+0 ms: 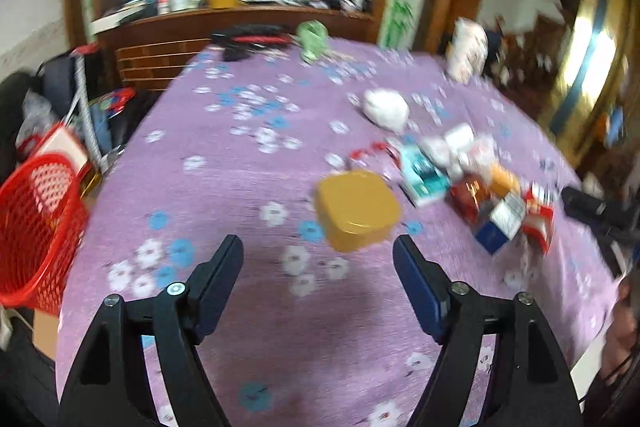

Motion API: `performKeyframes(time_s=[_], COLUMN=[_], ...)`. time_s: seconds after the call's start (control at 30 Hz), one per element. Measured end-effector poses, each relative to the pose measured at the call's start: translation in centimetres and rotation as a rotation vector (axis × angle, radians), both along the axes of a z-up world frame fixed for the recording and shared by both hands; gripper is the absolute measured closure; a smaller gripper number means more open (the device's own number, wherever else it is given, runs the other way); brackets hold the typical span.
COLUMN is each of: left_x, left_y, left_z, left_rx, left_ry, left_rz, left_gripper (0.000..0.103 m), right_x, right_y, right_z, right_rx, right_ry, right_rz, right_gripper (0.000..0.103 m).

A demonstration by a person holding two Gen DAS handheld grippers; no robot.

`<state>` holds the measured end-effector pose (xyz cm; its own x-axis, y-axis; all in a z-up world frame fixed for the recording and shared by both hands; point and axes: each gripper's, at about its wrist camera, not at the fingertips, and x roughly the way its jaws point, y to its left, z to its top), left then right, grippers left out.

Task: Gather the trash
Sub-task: 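Move both tools back to the table toward the yellow container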

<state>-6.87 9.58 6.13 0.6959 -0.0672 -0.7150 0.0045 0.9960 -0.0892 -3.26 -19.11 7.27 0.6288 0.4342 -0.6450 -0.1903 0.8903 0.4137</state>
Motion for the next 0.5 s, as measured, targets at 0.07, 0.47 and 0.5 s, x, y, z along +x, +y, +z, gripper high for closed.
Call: performKeyframes(time_s=[0.07,0.47,0.5], left_x=[1.0,6.4,6.8], left_y=[-1.5,-4.4,-4.5], left_z=[-0.7,-2.8,-3.0], left_rx=[0.061,0.042,0.048], left_ry=[0.024,0.141,0.139], left_rz=[-0.001,0.154,0.162], left_gripper=[0.022,0.018,0.018], right_x=[-0.1,-0.5,-0.4], right_y=[-1.4,-3.7,-3.7], right_z=[-0.4,-1.6,-1.7], right_rx=[0.016,0.034,0.032], right_ry=[0.008,0.008,0.008], right_rz=[-0.018,-0.045,-0.044], right_gripper=[0.028,0.027,0.027])
